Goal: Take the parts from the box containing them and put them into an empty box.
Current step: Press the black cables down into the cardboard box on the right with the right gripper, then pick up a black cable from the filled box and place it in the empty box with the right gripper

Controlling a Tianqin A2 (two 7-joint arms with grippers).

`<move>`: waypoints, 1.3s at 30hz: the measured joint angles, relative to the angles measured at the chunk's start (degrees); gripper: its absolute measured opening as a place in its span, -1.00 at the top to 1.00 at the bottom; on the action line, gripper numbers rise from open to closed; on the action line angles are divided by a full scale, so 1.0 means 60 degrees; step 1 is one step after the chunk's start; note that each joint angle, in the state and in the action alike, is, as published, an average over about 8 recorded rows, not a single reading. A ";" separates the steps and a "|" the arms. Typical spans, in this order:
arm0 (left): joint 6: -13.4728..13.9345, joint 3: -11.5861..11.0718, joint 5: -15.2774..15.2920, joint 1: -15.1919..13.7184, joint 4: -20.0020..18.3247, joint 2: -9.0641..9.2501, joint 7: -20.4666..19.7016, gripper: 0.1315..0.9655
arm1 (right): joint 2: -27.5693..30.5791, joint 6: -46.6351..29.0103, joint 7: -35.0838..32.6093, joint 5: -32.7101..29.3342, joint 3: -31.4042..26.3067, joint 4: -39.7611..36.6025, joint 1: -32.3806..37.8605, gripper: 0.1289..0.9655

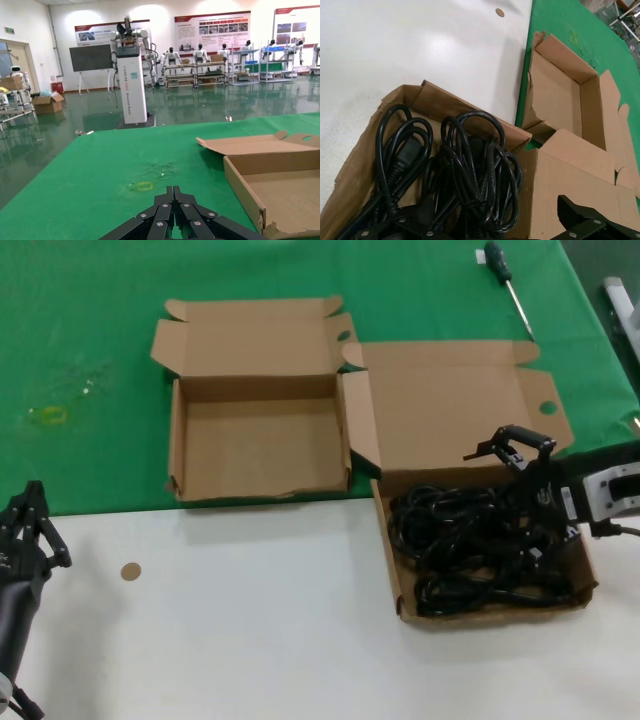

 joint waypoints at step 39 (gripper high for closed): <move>0.0000 0.0000 0.0002 0.0000 0.0000 0.0000 -0.0006 0.95 | 0.0270 -0.0018 0.0167 -0.0204 0.0032 0.0249 -0.0090 0.63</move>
